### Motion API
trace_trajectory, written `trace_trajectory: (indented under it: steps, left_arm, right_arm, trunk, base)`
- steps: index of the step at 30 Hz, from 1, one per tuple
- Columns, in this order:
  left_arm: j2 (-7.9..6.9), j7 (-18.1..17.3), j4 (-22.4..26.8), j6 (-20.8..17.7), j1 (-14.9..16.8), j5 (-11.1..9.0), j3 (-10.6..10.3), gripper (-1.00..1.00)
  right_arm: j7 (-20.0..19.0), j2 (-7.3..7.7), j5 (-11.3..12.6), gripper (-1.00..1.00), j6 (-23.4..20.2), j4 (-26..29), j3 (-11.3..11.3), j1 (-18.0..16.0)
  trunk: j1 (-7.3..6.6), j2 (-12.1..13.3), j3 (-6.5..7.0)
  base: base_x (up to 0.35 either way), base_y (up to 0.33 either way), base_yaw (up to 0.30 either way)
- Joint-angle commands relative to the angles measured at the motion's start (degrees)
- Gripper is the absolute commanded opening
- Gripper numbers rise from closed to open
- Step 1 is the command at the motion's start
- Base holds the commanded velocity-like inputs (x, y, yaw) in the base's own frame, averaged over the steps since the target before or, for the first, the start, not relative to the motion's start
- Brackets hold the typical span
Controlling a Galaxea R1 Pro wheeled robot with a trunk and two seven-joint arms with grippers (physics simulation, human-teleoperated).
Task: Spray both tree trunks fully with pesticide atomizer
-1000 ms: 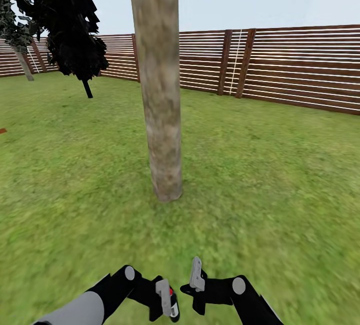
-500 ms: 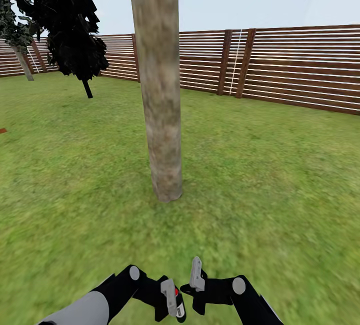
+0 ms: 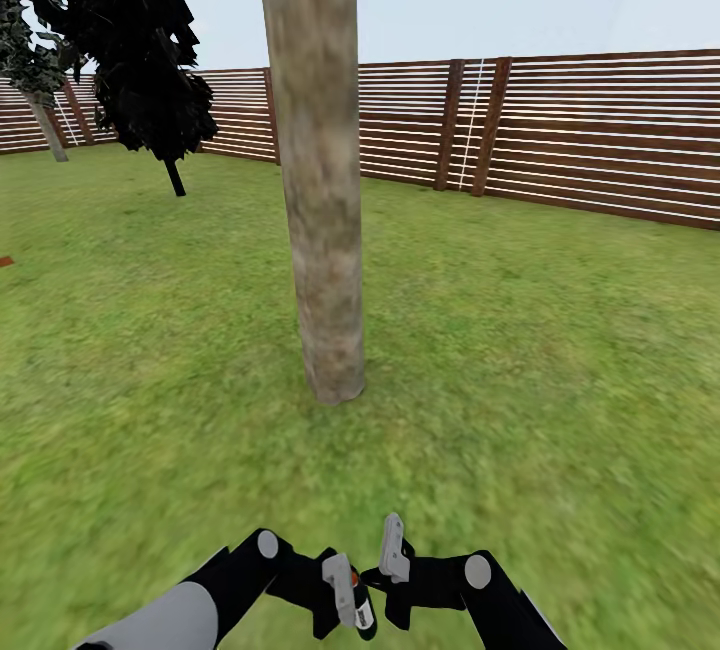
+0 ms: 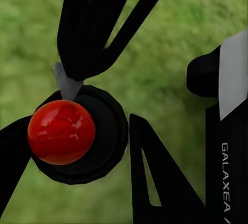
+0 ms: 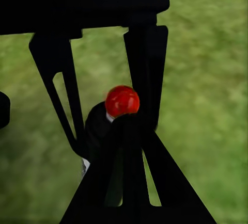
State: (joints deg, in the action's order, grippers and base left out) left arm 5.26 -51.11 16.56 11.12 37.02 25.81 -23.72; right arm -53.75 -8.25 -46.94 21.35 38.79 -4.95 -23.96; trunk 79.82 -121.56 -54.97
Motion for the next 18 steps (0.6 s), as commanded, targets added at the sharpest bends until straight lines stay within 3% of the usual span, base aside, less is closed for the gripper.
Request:
trace_trajectory:
  steps: [1,8,12,15,18]
  left_arm:
    - [0.01,-0.1,0.0,0.5,0.0,0.5,0.2,-1.0]
    - [-0.04,-0.1,0.0,0.5,0.1,0.5,0.1,-1.0]
    - [-0.84,-0.1,-0.2,0.7,-0.2,0.8,0.2,-1.0]
    - [-4.6,0.0,-0.2,0.7,-0.3,0.9,0.1,-1.0]
    - [-10.78,0.0,-0.3,0.7,-0.4,0.8,0.1,-1.0]
  right_arm:
    - [-0.3,-0.1,-0.4,-1.0,0.3,0.1,-0.4,0.0]
    - [-0.3,-0.1,-0.4,-1.0,0.3,0.1,-0.4,0.0]
    - [-0.3,-0.1,-0.4,-1.0,0.3,0.1,-0.4,0.0]
    - [-0.3,-0.08,-0.4,-1.0,0.3,0.0,-0.5,0.0]
    - [-0.4,0.05,-0.4,-1.0,0.4,0.0,-0.6,0.0]
  trunk:
    - [-0.01,0.0,-0.05]
    - [-0.01,0.0,-0.05]
    - [-0.01,0.0,-0.05]
    - [-0.01,0.0,-0.05]
    - [-0.01,0.0,-0.05]
  base:
    - [0.0,0.0,0.0]
    - [0.0,0.0,0.0]
    - [0.0,0.0,0.0]
    - [0.0,0.0,0.0]
    - [0.0,0.0,0.0]
